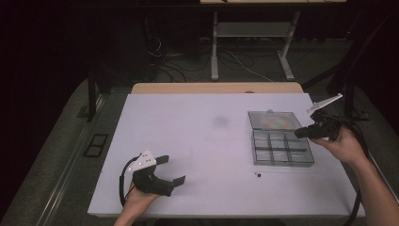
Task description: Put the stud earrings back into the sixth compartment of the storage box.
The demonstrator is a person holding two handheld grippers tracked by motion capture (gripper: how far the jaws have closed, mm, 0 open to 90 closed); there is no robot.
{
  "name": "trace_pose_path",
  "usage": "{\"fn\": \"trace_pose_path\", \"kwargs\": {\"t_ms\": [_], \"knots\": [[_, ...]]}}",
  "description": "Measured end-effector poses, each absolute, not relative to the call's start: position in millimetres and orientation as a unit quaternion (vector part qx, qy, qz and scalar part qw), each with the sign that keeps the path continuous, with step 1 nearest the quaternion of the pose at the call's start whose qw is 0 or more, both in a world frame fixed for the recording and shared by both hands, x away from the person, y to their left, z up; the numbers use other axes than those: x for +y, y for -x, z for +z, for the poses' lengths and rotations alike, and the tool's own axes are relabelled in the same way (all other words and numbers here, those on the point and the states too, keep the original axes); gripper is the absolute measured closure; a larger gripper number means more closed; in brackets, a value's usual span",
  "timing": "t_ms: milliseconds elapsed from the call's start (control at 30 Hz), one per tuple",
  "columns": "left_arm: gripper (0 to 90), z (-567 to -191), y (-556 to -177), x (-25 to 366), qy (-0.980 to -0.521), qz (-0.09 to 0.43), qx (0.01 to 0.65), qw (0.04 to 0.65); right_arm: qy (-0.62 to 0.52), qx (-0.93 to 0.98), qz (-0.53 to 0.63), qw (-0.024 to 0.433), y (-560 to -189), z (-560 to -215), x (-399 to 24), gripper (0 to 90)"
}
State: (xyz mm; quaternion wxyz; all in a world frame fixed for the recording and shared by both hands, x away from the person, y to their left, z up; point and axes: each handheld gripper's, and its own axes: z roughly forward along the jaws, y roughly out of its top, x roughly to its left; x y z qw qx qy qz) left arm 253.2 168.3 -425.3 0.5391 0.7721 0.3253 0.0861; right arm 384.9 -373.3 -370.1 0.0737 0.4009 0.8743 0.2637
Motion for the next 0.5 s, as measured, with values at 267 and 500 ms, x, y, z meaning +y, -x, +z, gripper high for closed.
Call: {"fn": "trace_pose_path", "kwargs": {"t_ms": [267, 500], "knots": [[0.0, -425, -253, 169, -0.772, 0.086, 0.325, 0.539, -0.405, 0.878, 0.246, 0.067, -391, -379, -372, 78.6], [0.0, -425, -253, 169, -0.772, 0.085, 0.326, 0.539, -0.407, 0.881, 0.232, 0.060, -393, -391, -371, 78.6]]}}
